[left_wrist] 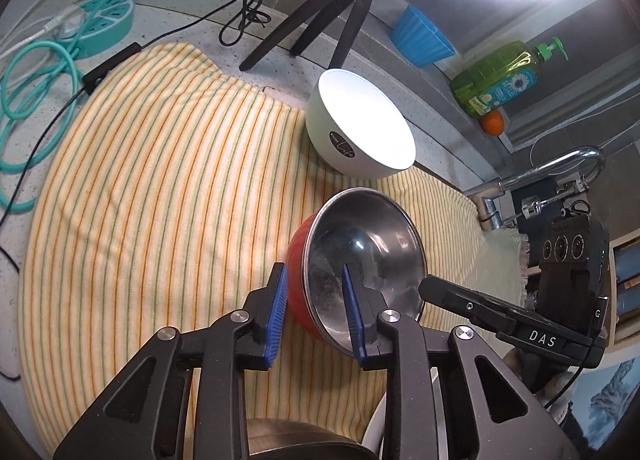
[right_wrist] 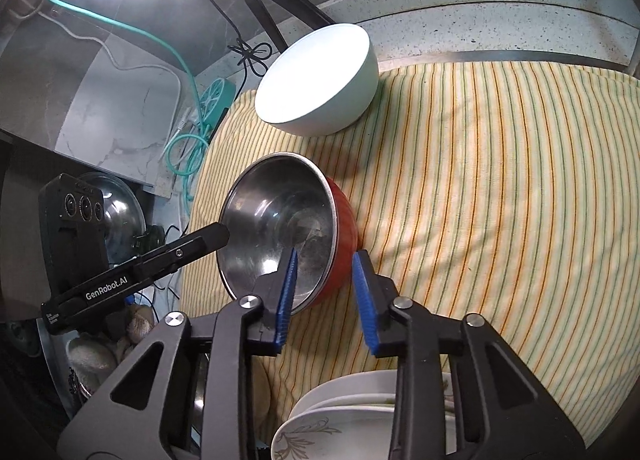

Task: Organize plates and bowls
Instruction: 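Move the left tool to the red steel bowl and grip its rim, then lift the red bowl and carry it over the large steel bowl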

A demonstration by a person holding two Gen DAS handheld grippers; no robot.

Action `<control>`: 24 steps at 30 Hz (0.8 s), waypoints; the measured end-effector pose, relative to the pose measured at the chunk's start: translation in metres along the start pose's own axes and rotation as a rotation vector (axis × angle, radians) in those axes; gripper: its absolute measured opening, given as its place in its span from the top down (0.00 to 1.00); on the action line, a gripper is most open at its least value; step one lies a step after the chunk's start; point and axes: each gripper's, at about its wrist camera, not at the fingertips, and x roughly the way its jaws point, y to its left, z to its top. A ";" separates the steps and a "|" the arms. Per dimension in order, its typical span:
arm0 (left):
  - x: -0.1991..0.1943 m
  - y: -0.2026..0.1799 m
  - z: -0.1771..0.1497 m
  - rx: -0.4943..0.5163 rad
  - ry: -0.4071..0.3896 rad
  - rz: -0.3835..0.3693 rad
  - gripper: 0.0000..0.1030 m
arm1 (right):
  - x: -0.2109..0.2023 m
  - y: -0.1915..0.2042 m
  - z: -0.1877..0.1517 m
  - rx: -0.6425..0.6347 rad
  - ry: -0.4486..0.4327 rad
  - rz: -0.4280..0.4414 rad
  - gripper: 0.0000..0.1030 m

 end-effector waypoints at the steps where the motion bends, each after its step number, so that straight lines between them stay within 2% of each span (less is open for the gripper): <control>1: 0.001 0.000 0.000 0.002 0.003 0.001 0.80 | 0.001 -0.001 0.001 -0.002 0.005 0.000 0.77; 3: 0.003 0.000 0.000 0.005 0.006 0.001 0.82 | 0.004 0.001 0.002 -0.007 0.011 -0.002 0.85; 8: 0.005 0.000 0.001 0.003 0.005 0.000 0.82 | 0.007 0.003 0.003 -0.023 0.009 -0.024 0.89; 15: 0.000 -0.004 -0.001 0.016 -0.005 0.007 0.82 | 0.003 0.006 0.002 -0.040 0.001 -0.041 0.89; 24: -0.025 -0.007 -0.011 0.011 -0.048 -0.021 0.82 | -0.016 0.020 -0.008 -0.065 -0.026 -0.023 0.89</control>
